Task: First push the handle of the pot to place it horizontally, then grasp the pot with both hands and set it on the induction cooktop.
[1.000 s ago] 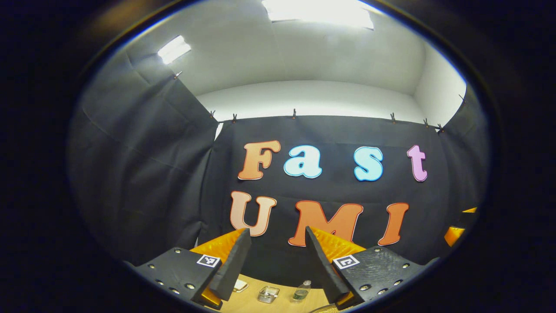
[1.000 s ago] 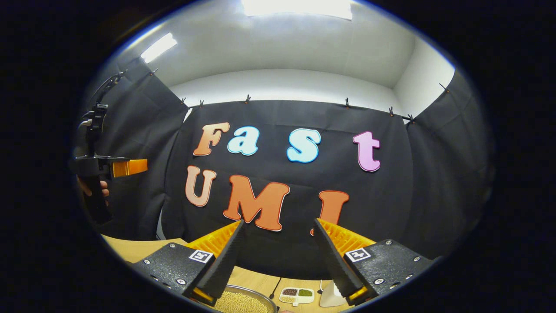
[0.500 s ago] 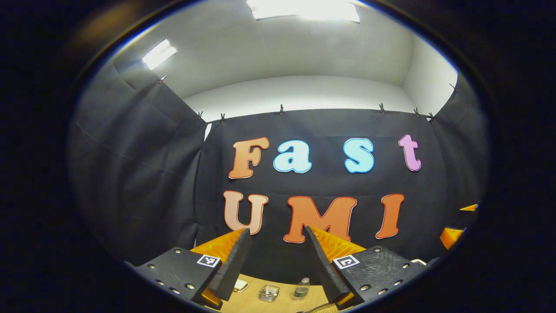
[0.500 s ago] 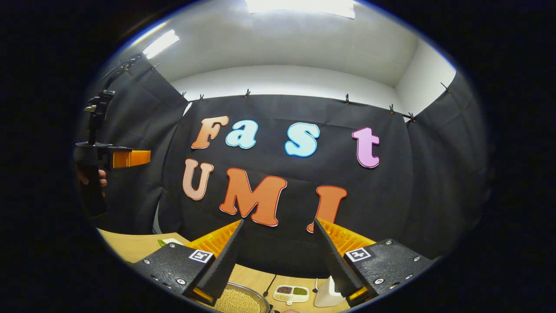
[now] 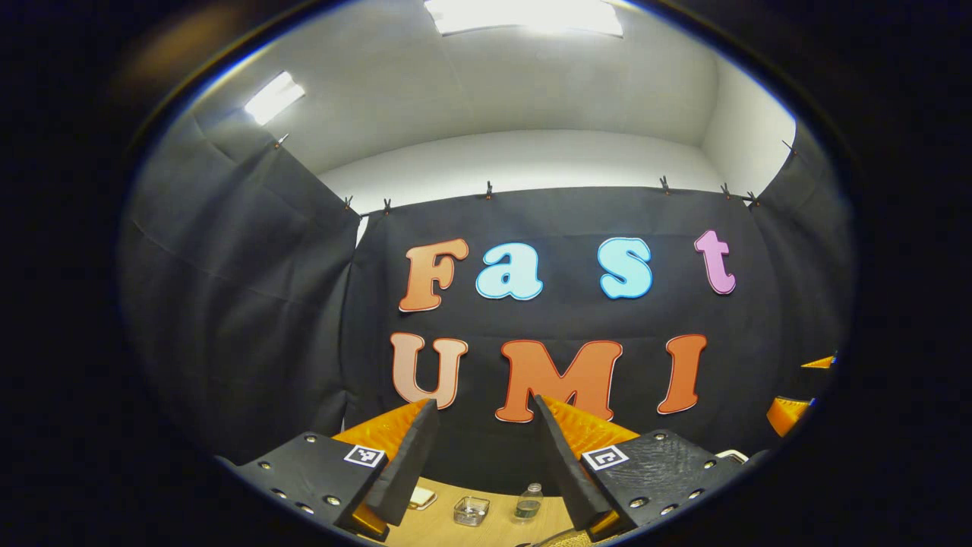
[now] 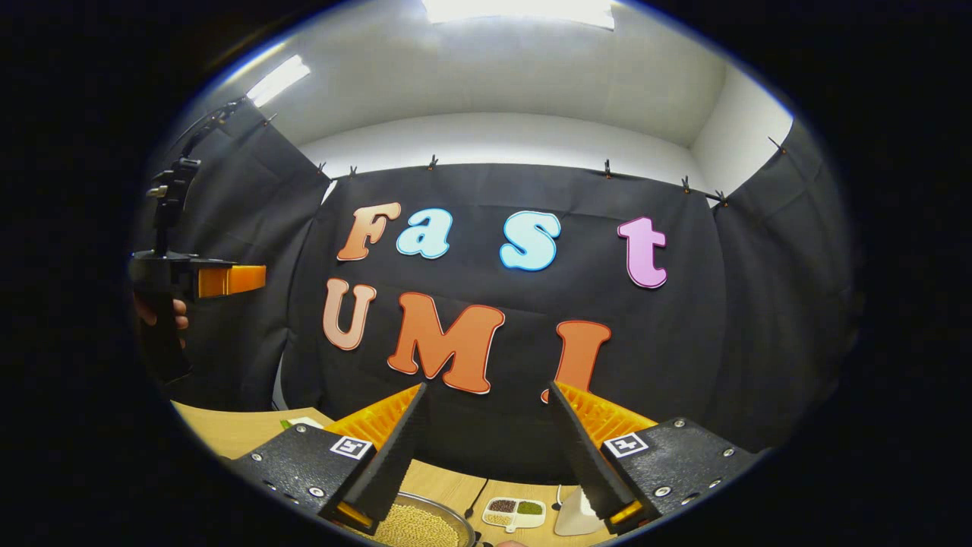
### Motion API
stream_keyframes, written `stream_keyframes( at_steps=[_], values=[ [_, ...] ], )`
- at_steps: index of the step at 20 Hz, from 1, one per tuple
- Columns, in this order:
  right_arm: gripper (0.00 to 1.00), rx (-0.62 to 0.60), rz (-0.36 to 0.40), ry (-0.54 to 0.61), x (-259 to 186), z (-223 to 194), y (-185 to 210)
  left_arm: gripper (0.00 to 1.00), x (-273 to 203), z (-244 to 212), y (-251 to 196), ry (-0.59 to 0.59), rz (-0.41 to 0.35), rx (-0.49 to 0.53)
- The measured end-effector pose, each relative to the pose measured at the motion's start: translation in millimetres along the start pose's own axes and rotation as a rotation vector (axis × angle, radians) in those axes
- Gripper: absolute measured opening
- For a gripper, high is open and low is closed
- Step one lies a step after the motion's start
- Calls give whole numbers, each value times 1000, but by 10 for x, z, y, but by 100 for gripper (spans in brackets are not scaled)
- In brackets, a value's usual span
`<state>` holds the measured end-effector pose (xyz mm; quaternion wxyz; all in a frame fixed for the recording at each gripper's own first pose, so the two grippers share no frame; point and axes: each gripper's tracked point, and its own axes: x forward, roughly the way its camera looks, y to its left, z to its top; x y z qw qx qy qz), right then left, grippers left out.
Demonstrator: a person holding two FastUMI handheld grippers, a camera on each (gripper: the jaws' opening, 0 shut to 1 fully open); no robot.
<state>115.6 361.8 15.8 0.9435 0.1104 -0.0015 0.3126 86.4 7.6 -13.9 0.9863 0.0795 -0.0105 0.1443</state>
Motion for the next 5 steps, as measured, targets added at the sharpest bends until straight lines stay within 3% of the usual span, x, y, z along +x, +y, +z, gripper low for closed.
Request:
stream_keyframes(
  at_steps=[5],
  values=[
    [95,1,1,-28,3,65,41,77,-20,28,64,-9,20,-10]
  ],
)
